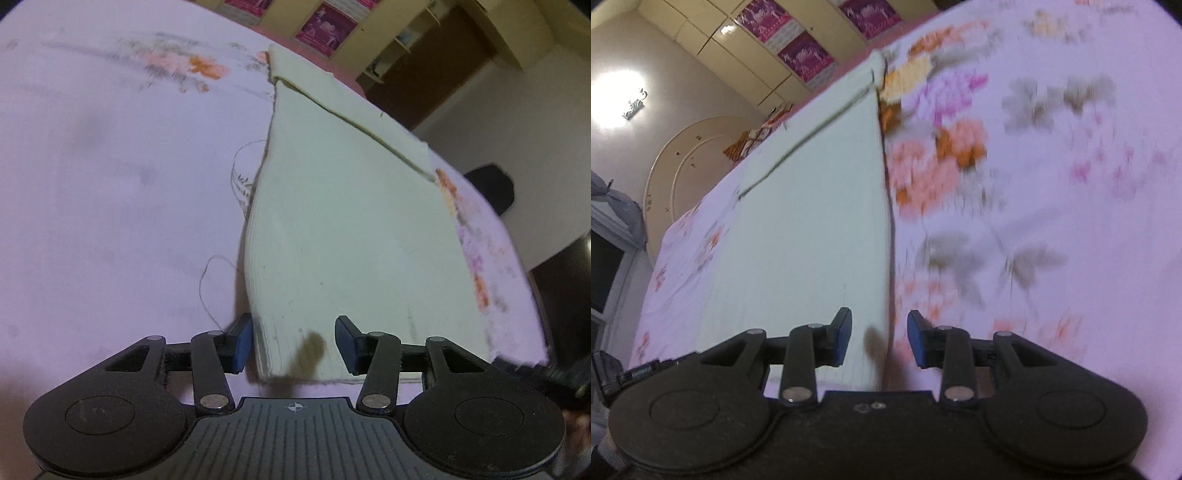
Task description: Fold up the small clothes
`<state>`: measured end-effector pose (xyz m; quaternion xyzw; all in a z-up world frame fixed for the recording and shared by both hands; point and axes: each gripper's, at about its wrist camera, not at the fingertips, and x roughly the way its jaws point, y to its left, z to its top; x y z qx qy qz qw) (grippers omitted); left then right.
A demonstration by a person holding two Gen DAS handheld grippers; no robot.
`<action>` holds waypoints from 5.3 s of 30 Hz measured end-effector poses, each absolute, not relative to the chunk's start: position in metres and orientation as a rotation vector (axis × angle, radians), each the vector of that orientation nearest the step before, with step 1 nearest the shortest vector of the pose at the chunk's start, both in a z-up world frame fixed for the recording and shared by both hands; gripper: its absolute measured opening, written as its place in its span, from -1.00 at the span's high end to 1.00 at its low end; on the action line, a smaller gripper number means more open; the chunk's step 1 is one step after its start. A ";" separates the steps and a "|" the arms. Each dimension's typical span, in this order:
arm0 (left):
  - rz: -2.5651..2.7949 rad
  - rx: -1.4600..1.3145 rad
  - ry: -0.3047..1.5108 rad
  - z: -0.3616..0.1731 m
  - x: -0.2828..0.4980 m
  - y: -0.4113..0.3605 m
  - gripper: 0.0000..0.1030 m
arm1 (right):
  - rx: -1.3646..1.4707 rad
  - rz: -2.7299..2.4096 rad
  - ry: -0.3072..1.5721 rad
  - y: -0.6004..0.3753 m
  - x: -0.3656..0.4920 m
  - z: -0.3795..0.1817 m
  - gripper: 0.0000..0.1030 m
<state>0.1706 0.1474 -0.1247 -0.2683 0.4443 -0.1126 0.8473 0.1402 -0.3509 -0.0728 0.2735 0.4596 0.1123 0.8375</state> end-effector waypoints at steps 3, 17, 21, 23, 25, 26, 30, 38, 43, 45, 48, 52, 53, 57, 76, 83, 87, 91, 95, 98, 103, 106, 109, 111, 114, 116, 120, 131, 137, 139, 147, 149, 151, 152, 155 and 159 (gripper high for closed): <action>-0.252 -0.613 0.933 -0.130 0.171 0.150 0.06 | 0.570 0.267 0.993 -0.341 0.134 -0.082 0.36; -0.321 -0.667 0.886 -0.142 0.213 0.157 0.94 | 0.622 0.335 1.020 -0.322 0.179 -0.089 0.89; -0.340 -0.683 0.758 -0.121 0.193 0.166 0.94 | 0.633 0.379 0.929 -0.324 0.171 -0.069 0.91; -0.267 -0.621 0.793 -0.126 0.195 0.166 0.94 | 0.644 0.399 0.868 -0.328 0.162 -0.059 0.91; -0.201 -0.610 0.876 -0.141 0.203 0.165 0.94 | 0.619 0.376 0.872 -0.332 0.161 -0.063 0.91; -0.197 -0.641 0.871 -0.142 0.204 0.165 0.94 | 0.610 0.334 0.929 -0.334 0.165 -0.074 0.91; -0.223 -0.658 0.810 -0.118 0.205 0.160 0.94 | 0.611 0.329 0.932 -0.331 0.171 -0.071 0.91; -0.233 -0.728 0.706 -0.056 0.248 0.188 0.94 | 0.515 0.385 0.813 -0.322 0.210 -0.003 0.91; -0.250 -0.724 0.646 -0.015 0.306 0.199 0.94 | 0.504 0.390 0.777 -0.328 0.263 0.037 0.91; -0.246 -0.716 0.637 -0.007 0.335 0.200 0.95 | 0.526 0.378 0.776 -0.328 0.292 0.046 0.91; -0.240 -0.715 0.649 -0.009 0.385 0.201 0.98 | 0.559 0.346 0.797 -0.328 0.338 0.046 0.91; -0.265 -0.681 0.735 -0.029 0.431 0.194 0.97 | 0.592 0.306 0.838 -0.330 0.392 0.031 0.91; -0.277 -0.673 0.754 -0.037 0.432 0.192 0.97 | 0.593 0.298 0.860 -0.331 0.403 0.024 0.91; -0.260 -0.729 0.854 -0.076 0.403 0.177 0.43 | 0.522 0.290 0.921 -0.328 0.405 -0.008 0.90; -0.235 -0.673 0.839 -0.092 0.312 0.068 0.49 | 0.580 0.299 0.919 -0.345 0.347 -0.048 0.90; -0.276 -0.720 0.757 -0.066 0.293 0.100 0.95 | 0.548 0.331 0.875 -0.346 0.336 -0.032 0.90; -0.238 -0.857 0.685 -0.050 0.288 0.145 0.95 | 0.532 0.372 0.817 -0.350 0.322 -0.012 0.91; -0.220 -0.933 0.651 -0.045 0.306 0.170 0.95 | 0.538 0.391 0.790 -0.354 0.320 -0.003 0.91; -0.209 -0.967 0.659 -0.046 0.343 0.171 0.95 | 0.559 0.388 0.786 -0.355 0.330 0.000 0.91; -0.207 -0.959 0.672 -0.050 0.385 0.166 0.95 | 0.578 0.377 0.789 -0.355 0.346 0.001 0.91; -0.187 -0.958 0.723 -0.066 0.459 0.167 0.95 | 0.636 0.343 0.822 -0.356 0.398 -0.006 0.91; -0.167 -0.954 0.750 -0.080 0.501 0.174 0.95 | 0.681 0.311 0.853 -0.358 0.436 -0.019 0.91; -0.157 -0.949 0.777 -0.097 0.539 0.180 0.95 | 0.739 0.283 0.875 -0.359 0.476 -0.037 0.91; -0.158 -0.940 0.799 -0.110 0.563 0.182 0.95 | 0.774 0.268 0.885 -0.360 0.498 -0.050 0.91; -0.195 -0.925 0.815 -0.125 0.593 0.181 0.95 | 0.832 0.238 0.909 -0.361 0.531 -0.070 0.91; -0.215 -0.903 0.792 -0.127 0.604 0.179 0.95 | 0.817 0.206 0.932 -0.359 0.550 -0.081 0.90; -0.266 -0.894 0.735 -0.128 0.616 0.174 0.95 | 0.808 0.208 0.903 -0.352 0.571 -0.093 0.68; -0.314 -0.803 0.698 -0.121 0.614 0.181 0.94 | 0.674 0.187 0.765 -0.355 0.559 -0.081 0.04; -0.329 -0.834 0.670 -0.110 0.600 0.198 -0.75 | 0.521 0.213 0.799 -0.338 0.562 -0.073 0.15; -0.330 -0.837 0.605 -0.104 0.589 0.207 -0.83 | 0.469 0.221 0.806 -0.330 0.564 -0.070 0.17; -0.294 -0.183 0.666 -0.077 0.603 0.168 -0.40 | 0.370 0.227 0.821 -0.315 0.573 -0.070 0.32; -0.284 -0.137 0.676 -0.078 0.614 0.160 -0.40 | 0.352 0.227 0.826 -0.312 0.576 -0.072 0.37; -0.294 -0.139 0.706 -0.082 0.625 0.158 -0.19 | 0.325 0.227 0.834 -0.308 0.577 -0.073 0.49; -0.311 -0.138 0.726 -0.083 0.627 0.154 0.12 | 0.308 0.230 0.839 -0.305 0.577 -0.073 0.52; -0.337 -0.096 0.765 -0.089 0.636 0.140 0.48 | 0.250 0.238 0.843 -0.298 0.575 -0.072 0.63; -0.306 -0.096 0.686 -0.086 0.627 0.134 0.95 | 0.184 0.242 0.822 -0.295 0.569 -0.067 0.92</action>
